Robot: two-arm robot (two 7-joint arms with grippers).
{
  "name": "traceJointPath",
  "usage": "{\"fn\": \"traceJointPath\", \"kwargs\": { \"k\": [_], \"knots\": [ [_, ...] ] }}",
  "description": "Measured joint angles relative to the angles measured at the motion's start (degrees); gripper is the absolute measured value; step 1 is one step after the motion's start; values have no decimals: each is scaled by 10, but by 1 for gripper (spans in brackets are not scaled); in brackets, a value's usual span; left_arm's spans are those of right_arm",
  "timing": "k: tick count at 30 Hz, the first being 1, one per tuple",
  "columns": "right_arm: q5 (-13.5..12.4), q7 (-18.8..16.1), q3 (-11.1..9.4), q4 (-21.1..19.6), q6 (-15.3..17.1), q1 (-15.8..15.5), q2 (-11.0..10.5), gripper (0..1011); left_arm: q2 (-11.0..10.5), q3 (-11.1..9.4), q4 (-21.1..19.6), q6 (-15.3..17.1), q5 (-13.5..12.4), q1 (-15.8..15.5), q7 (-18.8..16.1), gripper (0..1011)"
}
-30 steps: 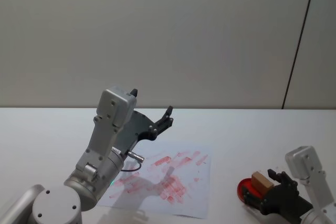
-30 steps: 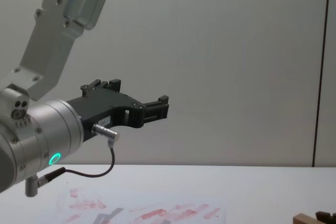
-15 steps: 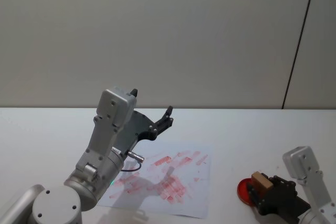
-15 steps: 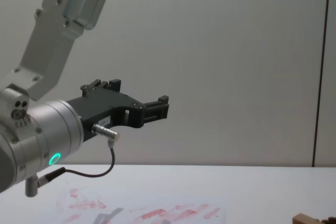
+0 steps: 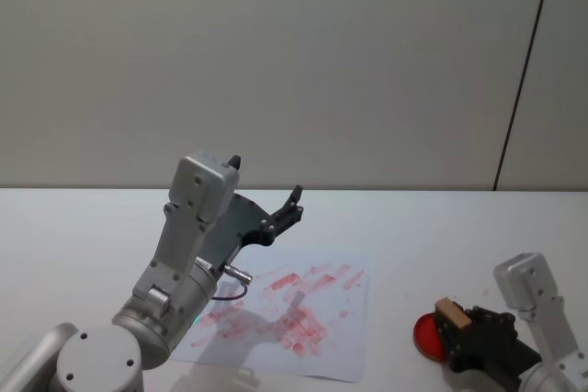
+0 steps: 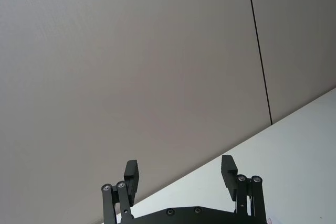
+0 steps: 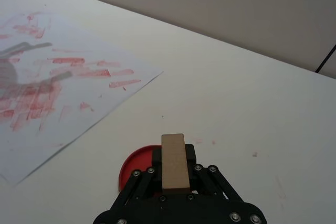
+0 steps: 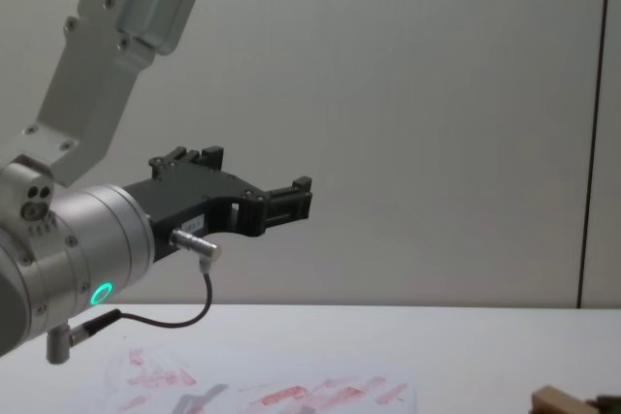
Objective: Use the one hand to pick up the stamp and affix it onto the A4 paper.
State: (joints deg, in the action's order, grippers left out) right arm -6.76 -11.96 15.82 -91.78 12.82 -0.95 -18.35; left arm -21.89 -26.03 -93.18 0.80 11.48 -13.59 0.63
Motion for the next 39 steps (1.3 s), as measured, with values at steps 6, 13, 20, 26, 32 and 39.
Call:
{"fn": "traceJointPath", "kwargs": {
  "k": [6, 13, 20, 26, 32, 39],
  "knots": [
    [-11, 1, 1, -10, -9, 5, 7, 220, 0, 0, 0, 0, 0, 0, 0, 1003],
    [-31, -6, 6, -29, -7, 23, 27, 219, 0, 0, 0, 0, 0, 0, 0, 1002],
    [-38, -28, 24, -31, 22, 57, 64, 220, 0, 0, 0, 0, 0, 0, 0, 1002],
    [-20, -45, 39, -13, 53, 83, 89, 220, 0, 0, 0, 0, 0, 0, 0, 1002],
    [4, -57, 52, 11, 75, 102, 107, 220, 0, 0, 0, 0, 0, 0, 0, 1002],
    [49, -66, 70, 56, 100, 126, 128, 220, 0, 0, 0, 0, 0, 0, 0, 1002]
  ]
}}
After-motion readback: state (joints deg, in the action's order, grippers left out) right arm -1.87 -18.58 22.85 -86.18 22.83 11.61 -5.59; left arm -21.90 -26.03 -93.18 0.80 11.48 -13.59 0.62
